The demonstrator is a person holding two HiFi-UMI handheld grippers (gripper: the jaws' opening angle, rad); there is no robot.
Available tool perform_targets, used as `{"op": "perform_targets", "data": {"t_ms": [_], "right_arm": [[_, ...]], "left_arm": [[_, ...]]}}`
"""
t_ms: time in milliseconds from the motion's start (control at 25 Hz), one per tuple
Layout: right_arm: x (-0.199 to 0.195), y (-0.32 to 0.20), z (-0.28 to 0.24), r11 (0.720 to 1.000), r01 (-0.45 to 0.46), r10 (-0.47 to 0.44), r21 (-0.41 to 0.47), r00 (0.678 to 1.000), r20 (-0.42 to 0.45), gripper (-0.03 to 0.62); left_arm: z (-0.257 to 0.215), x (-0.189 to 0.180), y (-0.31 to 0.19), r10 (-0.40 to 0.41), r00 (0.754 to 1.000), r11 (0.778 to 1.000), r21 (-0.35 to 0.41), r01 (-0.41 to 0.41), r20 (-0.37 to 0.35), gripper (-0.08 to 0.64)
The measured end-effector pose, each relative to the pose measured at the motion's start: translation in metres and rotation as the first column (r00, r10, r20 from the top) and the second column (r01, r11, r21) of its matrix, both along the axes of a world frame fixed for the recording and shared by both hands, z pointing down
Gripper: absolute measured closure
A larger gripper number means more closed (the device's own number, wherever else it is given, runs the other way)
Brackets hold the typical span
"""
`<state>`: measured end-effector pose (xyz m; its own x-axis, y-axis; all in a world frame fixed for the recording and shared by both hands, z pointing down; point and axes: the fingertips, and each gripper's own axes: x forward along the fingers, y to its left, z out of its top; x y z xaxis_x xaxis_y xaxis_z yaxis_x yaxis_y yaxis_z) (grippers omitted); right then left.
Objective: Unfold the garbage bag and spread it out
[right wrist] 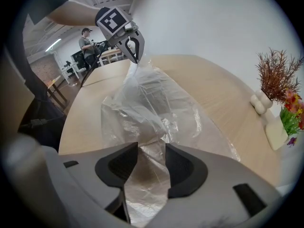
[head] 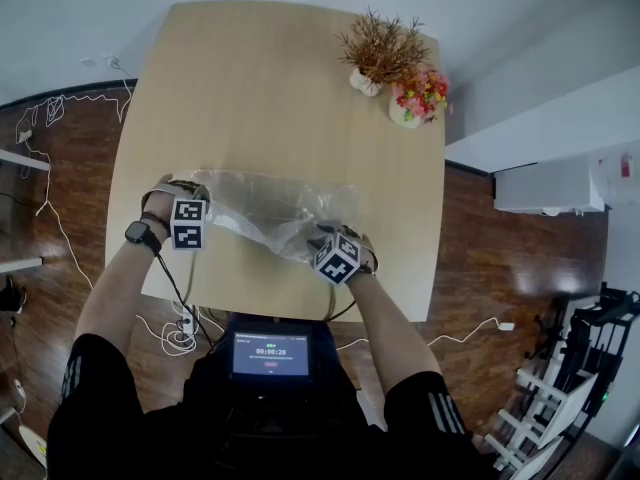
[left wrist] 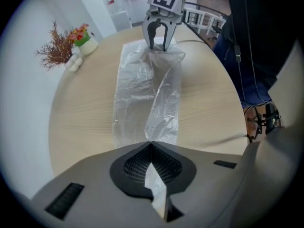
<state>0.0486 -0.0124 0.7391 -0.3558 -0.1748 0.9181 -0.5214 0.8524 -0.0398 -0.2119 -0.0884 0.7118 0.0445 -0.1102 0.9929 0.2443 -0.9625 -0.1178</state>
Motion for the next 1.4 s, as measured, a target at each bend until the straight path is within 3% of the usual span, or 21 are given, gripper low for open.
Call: {"op": "perform_targets", "data": {"t_ms": [360,600,800,1120,1240,1400], "right_arm": [[0.000,-0.001,-0.001,1.000,-0.024,0.024,-0.009,1.000,-0.021,0.371],[0.001,0.000,0.000,0.999,-0.041,0.041,-0.023,0.999,-0.025,0.371],[0.001,-0.003,-0.004,0.999,-0.037,0.037,-0.006,0.998,-0.043,0.371],[0.001,0.000,0.001,1.000,-0.028,0.028,-0.007,0.998,-0.060,0.371],[-0.002,-0.003,-0.007,0.999,-0.044,0.044,0.000,0.998,-0.042,0.376],[-0.001,-0.020,-0.026,0.990,-0.130,0.128,0.051,0.991,0.041,0.370]], "left_arm": [[-0.016,-0.018,0.022,0.040,0.999,0.999,0.036,-0.039,-0.030,0.560],[-0.024,-0.031,0.050,0.074,0.997,0.997,0.018,-0.074,0.002,0.560],[-0.010,-0.041,0.067,0.076,0.996,0.997,0.027,-0.075,-0.045,0.560],[-0.004,-0.063,0.081,0.089,0.996,0.995,-0.035,-0.088,0.023,0.560],[0.004,-0.062,0.087,0.085,0.996,0.995,-0.060,-0.083,0.028,0.560],[0.012,-0.059,0.090,0.080,0.996,0.994,-0.078,-0.078,0.025,0.560]]}}
